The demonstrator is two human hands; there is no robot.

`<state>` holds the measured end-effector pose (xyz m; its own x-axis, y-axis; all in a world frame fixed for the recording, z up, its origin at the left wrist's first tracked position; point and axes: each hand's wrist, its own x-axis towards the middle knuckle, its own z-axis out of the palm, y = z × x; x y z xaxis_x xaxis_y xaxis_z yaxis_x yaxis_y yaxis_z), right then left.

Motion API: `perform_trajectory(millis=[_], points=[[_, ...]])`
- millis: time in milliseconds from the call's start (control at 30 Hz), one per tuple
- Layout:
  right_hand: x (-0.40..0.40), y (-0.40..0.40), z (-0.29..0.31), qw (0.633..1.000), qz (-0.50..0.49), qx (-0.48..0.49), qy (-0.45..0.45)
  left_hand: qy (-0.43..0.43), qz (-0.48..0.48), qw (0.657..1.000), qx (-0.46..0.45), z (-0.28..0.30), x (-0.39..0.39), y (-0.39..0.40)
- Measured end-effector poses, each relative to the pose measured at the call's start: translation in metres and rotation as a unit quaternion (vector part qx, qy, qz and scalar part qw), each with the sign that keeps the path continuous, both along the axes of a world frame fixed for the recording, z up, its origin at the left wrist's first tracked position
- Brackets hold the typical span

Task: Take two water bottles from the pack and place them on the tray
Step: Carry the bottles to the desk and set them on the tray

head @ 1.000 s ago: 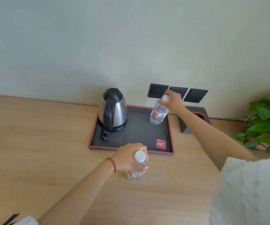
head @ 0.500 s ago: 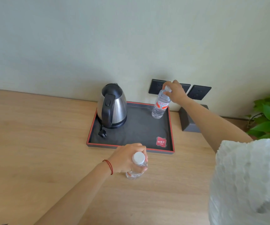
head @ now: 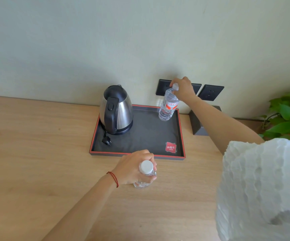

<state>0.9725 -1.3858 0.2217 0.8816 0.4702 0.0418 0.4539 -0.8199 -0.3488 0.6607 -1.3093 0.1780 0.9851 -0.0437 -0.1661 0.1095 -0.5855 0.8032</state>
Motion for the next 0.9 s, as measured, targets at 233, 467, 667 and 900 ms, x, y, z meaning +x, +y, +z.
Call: perform_trajectory(millis=[233,467,667,900], points=[[-0.005,-0.003,-0.002,0.999,-0.047,0.006,0.003,-0.013,-0.02,0.998,-0.053,-0.005,-0.007,0.003],[-0.009,-0.005,-0.002,0.999,-0.036,0.018,0.013,-0.019,-0.014,0.991,-0.129,-0.004,-0.01,0.025],[0.0,-0.012,-0.003,0.999,-0.033,0.025,0.019,-0.089,0.193,0.961,-0.178,0.023,0.028,0.038],[0.002,-0.02,0.002,0.999,-0.032,0.028,0.034,-0.144,0.294,0.945,-0.019,0.056,0.151,0.042]])
